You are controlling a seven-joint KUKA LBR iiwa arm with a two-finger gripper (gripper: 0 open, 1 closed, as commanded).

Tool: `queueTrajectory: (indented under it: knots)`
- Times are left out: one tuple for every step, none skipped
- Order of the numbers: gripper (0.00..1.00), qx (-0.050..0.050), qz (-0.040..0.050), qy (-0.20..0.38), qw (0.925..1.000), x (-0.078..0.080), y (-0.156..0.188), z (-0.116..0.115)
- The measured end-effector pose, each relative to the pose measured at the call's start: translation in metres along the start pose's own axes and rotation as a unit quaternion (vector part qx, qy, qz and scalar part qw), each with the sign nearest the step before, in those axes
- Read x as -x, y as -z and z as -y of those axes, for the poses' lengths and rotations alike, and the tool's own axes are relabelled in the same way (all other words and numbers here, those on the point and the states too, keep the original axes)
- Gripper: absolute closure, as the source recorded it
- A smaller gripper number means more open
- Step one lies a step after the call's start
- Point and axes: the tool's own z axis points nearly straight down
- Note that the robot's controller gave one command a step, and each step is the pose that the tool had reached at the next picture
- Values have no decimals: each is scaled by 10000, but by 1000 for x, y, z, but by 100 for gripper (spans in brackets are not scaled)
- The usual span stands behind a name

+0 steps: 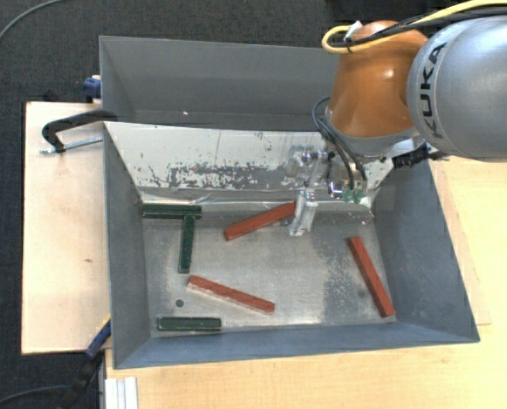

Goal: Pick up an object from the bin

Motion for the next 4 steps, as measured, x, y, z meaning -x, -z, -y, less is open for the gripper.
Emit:
queueTrajectory:
  knots:
    - [0,-1,-101,750,9971,-34,-79,-38]
    - [0,4,-48,669,9978,-9,-108,-64]
    - [100,-1,-55,665,9978,-9,-106,-63]
    - [100,6,-15,501,9987,-33,32,-57]
